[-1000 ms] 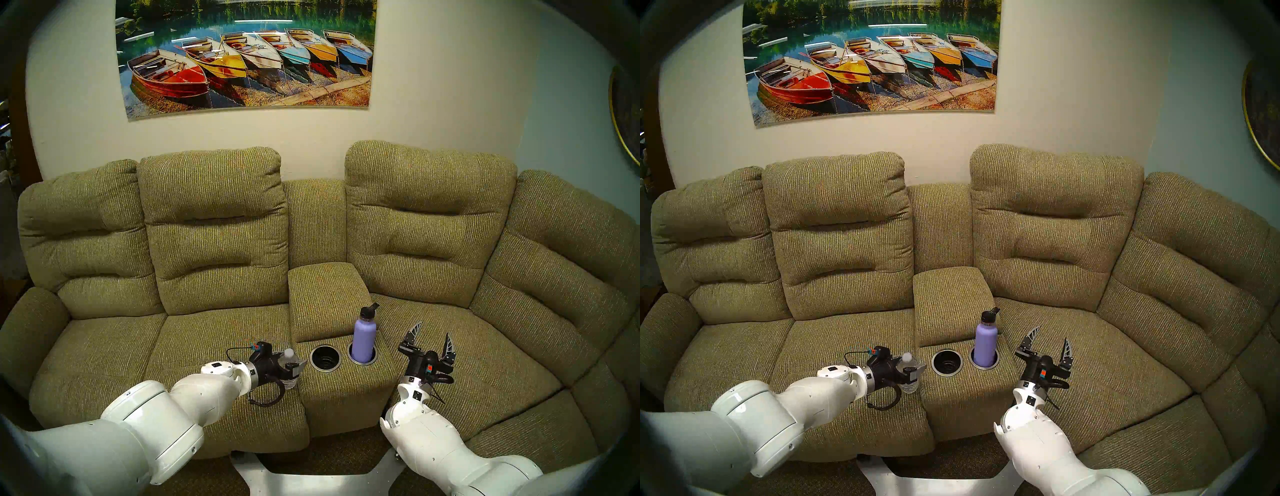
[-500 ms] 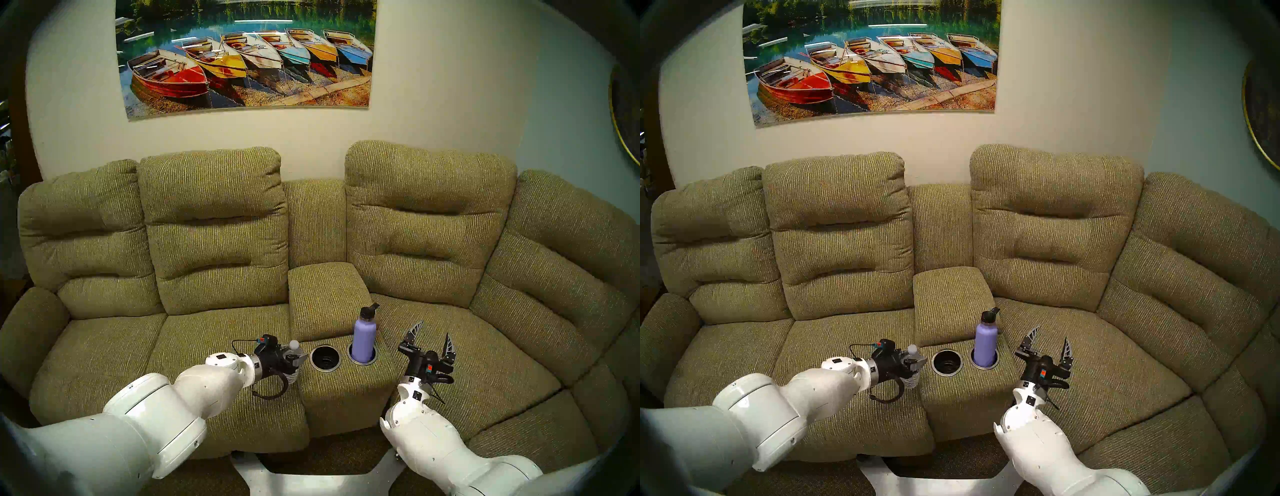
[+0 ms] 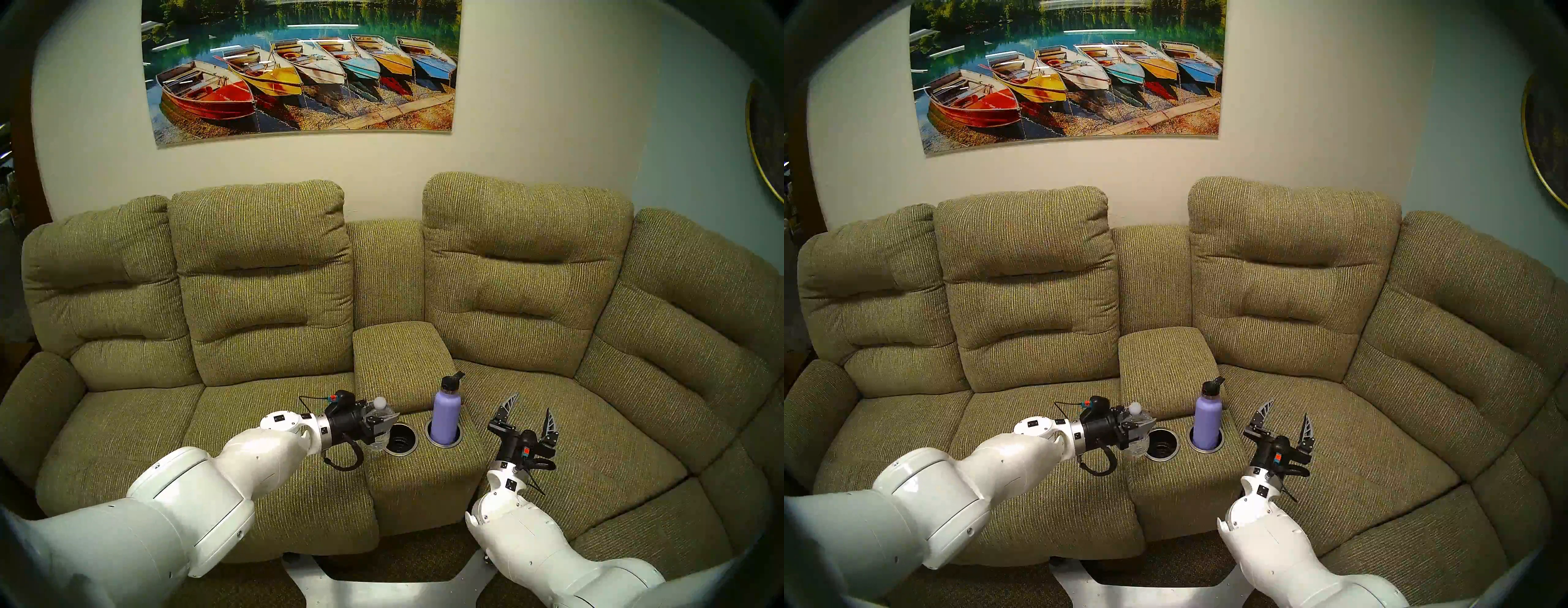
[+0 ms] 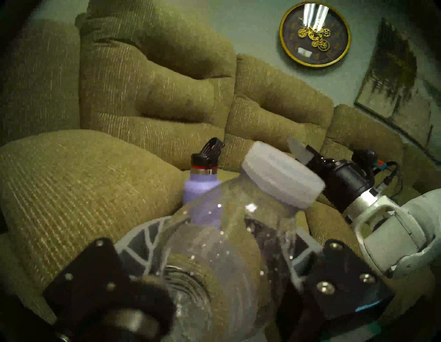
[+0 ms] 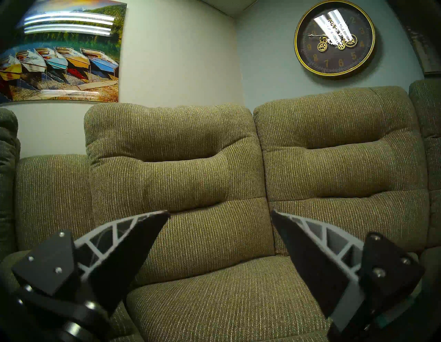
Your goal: Put bottles into cup holders
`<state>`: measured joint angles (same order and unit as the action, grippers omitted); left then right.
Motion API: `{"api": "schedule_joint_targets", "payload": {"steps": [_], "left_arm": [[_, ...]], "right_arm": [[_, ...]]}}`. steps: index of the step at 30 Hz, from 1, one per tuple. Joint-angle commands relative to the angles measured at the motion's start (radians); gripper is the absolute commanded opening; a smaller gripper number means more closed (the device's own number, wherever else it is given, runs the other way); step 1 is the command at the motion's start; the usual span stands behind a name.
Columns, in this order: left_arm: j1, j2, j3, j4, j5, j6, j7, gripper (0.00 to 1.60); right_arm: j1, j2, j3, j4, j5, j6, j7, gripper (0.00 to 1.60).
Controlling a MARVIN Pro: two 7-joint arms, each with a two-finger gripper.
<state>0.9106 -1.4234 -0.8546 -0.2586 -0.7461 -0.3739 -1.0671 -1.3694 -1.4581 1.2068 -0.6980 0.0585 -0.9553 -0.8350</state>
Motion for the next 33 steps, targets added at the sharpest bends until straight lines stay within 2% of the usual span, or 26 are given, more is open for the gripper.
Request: {"api": "schedule_joint_targets", "payload": {"steps": [1, 14, 33], "left_arm": [[-0.048, -0.051, -0.012, 0.013, -0.011, -0.008, 0.004, 0.00], [-0.052, -0.098, 0.001, 0.080, 0.011, -0.006, 0.101, 0.00], [-0.051, -0.136, 0.010, 0.112, 0.024, -0.004, 0.210, 0.00]], "right_arm": [[0.006, -0.002, 0.001, -0.014, 0.004, -0.005, 0.002, 1.60], [0.008, -0.002, 0.000, -0.010, 0.003, -0.005, 0.000, 1.60], [0.008, -0.002, -0.001, -0.007, 0.002, -0.003, -0.002, 1.60]]}}
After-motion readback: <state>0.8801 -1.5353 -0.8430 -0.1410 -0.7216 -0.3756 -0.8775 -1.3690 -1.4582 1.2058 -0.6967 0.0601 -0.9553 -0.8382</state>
